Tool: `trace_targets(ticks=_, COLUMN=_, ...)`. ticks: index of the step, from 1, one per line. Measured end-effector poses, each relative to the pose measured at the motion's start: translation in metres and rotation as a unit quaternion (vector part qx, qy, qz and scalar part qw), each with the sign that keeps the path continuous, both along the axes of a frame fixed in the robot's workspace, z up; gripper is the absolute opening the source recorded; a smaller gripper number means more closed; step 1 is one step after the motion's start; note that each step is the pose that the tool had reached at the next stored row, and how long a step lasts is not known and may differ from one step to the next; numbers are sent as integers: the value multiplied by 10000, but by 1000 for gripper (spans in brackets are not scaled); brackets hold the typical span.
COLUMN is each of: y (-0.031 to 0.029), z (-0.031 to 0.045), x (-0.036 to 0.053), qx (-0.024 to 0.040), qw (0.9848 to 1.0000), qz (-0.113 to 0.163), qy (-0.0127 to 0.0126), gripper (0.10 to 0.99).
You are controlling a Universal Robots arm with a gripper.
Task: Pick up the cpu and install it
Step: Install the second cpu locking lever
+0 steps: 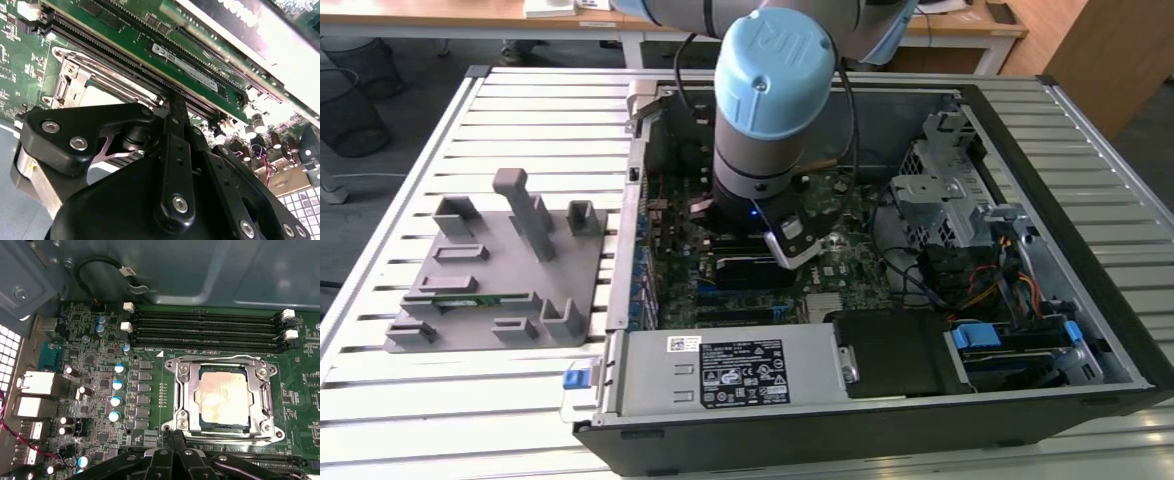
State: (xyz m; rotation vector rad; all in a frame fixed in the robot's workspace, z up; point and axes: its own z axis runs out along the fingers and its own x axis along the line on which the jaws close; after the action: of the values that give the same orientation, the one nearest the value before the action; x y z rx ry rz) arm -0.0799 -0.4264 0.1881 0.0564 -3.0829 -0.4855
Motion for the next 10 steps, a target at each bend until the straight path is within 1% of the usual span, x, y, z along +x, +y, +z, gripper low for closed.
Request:
trace_targets(ticks=3, y=1, z=1, x=-14, qx=27, qw=10000, qz=-1, qy=0, gripper=106)
trace_targets(ticks=10, y=6, z=5, x=-25, qx=34, qw=10000, qz=0, qy=-1, gripper=106)
